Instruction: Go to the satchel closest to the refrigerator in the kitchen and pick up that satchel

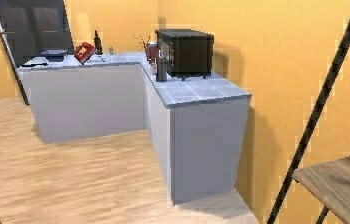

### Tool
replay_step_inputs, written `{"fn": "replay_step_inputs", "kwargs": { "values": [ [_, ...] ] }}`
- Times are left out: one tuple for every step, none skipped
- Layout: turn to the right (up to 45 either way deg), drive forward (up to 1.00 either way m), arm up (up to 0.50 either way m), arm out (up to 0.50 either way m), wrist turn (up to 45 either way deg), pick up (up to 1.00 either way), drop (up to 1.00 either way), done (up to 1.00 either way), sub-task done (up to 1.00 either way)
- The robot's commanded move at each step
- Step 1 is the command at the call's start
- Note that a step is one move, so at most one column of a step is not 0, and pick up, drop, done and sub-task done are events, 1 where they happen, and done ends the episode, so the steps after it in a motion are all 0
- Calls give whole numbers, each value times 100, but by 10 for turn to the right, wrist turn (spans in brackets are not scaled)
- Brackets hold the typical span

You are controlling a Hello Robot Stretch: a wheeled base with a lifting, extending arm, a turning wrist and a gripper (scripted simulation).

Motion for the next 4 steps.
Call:
{"fn": "replay_step_inputs", "kwargs": {
  "values": [
    [0,5,0,0,0,0,0,0,0],
    [-210,0,0,0,0,0,0,0,0],
    [0,100,0,0,0,0,0,0,0],
    [0,65,0,0,0,0,0,0,0]
  ]
}}
